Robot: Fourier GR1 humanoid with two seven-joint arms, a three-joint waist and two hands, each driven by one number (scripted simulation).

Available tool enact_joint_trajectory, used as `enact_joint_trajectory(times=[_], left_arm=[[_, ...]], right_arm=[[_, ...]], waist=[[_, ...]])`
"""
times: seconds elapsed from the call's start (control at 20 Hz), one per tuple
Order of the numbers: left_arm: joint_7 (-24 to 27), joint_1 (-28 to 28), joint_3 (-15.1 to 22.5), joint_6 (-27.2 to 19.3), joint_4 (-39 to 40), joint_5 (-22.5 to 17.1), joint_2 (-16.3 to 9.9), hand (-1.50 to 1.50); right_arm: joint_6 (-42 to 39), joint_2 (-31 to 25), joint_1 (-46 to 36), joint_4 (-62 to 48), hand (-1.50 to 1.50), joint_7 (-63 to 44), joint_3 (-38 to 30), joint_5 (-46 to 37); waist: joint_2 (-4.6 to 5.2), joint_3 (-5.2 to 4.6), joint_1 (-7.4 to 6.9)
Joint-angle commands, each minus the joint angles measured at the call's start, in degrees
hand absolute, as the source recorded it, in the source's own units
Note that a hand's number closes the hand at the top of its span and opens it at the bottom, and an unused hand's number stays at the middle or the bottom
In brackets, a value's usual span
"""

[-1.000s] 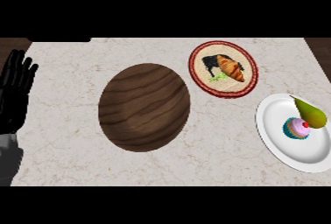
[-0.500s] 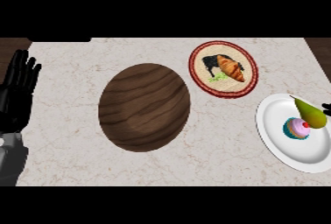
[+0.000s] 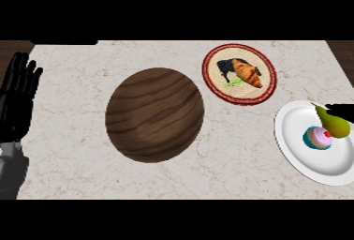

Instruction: Pick the cupcake from the plate and place it in the bowl

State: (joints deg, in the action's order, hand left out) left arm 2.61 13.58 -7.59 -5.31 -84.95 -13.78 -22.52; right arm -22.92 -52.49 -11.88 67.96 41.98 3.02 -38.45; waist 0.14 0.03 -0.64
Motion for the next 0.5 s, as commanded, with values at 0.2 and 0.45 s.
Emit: enact_joint_trajectory(times=[0.2,0.45], left_arm=[[-3.11,-3.72,-2.32,2.25,-5.22,-0.54,-1.15,0.00],[-0.94,-1.06,0.21,-0.35,-1.50,3.68,3.41,0.00]], right_arm=[[1.09,1.77,-0.46,-4.39,-1.50,8.91,0.56,-2.62],[2.02,5.60,-5.18,-9.54,-1.50,5.19,2.46,-8.09]], waist=[[-0.17,-0.02,0.24],[-0.08,-0.02,0.32]])
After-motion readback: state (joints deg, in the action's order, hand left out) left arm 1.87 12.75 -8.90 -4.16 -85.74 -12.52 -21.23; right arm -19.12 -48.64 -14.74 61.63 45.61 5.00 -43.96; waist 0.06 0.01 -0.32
